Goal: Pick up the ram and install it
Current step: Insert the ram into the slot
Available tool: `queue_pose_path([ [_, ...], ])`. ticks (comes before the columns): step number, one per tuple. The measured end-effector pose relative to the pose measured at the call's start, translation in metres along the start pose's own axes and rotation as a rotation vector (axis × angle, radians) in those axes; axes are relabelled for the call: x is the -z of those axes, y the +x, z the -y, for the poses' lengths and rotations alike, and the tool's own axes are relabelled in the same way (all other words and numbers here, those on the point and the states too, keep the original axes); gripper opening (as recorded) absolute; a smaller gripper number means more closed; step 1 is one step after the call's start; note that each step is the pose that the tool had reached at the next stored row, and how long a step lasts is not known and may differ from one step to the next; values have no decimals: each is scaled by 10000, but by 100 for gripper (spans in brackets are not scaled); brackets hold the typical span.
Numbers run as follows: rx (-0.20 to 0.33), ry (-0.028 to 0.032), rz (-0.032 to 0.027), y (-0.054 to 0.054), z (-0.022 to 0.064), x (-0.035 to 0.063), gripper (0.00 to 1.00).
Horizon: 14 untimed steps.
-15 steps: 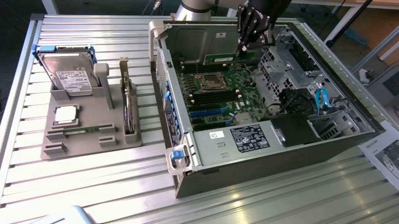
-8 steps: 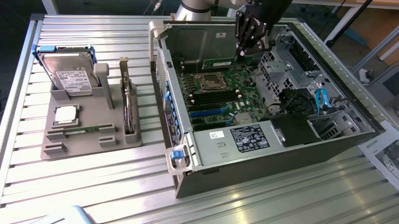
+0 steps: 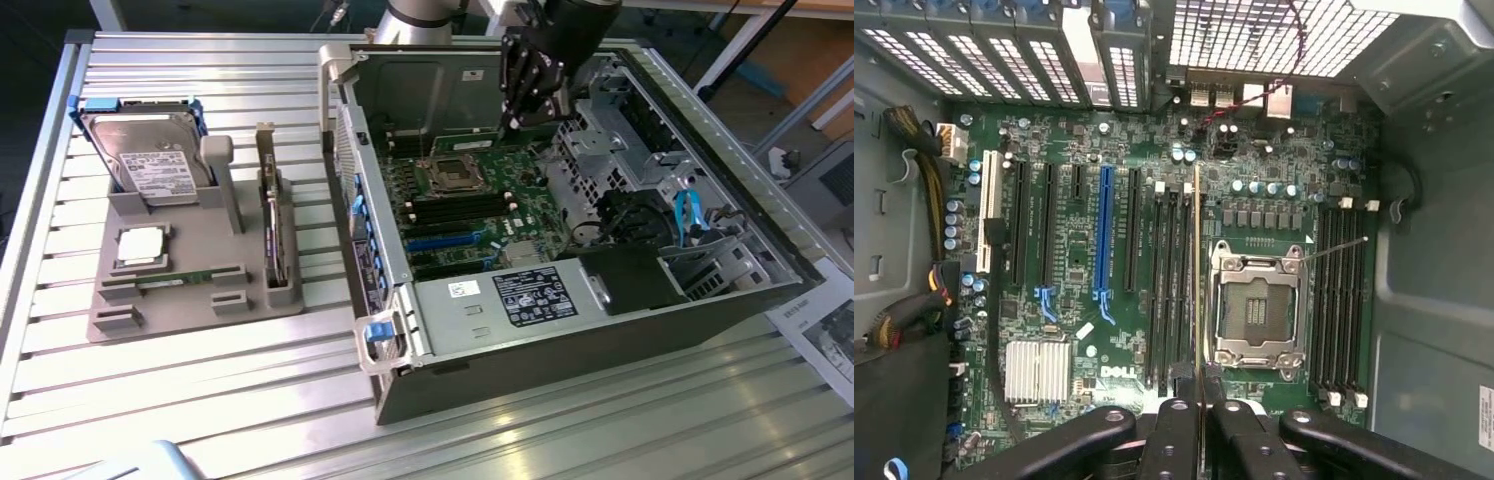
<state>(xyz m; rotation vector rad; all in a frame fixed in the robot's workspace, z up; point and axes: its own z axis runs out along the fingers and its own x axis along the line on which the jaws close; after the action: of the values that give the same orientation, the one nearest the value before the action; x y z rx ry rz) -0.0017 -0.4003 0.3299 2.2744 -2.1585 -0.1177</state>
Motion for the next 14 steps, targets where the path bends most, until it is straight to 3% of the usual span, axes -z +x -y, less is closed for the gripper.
queue_pose_path([
  [14, 0, 0, 0, 9, 10, -176, 12],
])
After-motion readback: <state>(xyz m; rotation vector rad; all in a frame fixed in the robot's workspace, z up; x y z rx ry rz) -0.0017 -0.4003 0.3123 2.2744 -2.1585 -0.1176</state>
